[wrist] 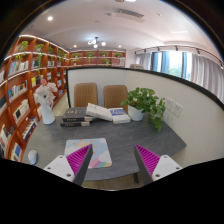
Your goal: Arrange mouse
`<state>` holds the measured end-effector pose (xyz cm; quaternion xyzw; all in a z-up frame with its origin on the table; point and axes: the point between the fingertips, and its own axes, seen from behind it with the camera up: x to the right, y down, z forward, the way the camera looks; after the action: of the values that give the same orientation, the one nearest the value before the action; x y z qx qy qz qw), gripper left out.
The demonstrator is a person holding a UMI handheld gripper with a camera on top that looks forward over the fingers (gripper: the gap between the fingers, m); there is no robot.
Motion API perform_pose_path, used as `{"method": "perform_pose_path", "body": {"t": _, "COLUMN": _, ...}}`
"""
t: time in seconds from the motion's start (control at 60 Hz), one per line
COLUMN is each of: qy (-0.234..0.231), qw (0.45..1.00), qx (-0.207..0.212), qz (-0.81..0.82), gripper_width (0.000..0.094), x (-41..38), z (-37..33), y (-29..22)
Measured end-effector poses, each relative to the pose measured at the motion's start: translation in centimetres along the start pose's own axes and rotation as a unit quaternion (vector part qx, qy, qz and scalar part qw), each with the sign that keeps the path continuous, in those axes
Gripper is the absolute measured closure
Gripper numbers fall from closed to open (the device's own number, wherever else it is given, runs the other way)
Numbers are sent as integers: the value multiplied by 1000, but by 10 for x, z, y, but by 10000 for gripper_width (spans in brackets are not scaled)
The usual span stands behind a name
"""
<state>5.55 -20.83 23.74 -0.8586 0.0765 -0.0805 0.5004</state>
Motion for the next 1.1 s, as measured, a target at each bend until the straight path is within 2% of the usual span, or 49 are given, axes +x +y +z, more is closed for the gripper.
{"method": "perform_pose_path", "body": {"t": 0.117, "qy": -1, "qw": 1000, "qx": 3, "qz": -6, "gripper_width": 114, "x": -9, "z": 13, "y": 11}}
{"method": "perform_pose_path", "body": {"t": 0.3, "qy": -7, "qw": 1000, "qx": -13, "qz": -14, "gripper_width": 121, "x": -62, "z": 14, "y": 81}}
{"method": "perform_pose_path", "body": {"t": 0.5, "qy": -76, "qw": 993, "qx": -88, "qz": -35, "gripper_width": 118, "x": -175, "z": -3, "y": 187}}
{"method": "perform_pose_path", "body": {"t": 0.633, "qy": -129, "qw": 982, "qx": -126, "qz": -57, "gripper_width": 111, "x": -259, "z": -14, "y": 231}}
{"method": "perform_pose_path", "body": {"t": 0.8, "qy": -167, "qw": 971, "qx": -150, "qz": -85, "gripper_width": 104, "x": -350, "z": -3, "y": 250}}
{"method": "perform_pose_path", "body": {"t": 1.1, "qy": -205, "qw": 964, "qx": -138, "qz": -101, "gripper_width": 102, "x": -467, "z": 60, "y": 213}}
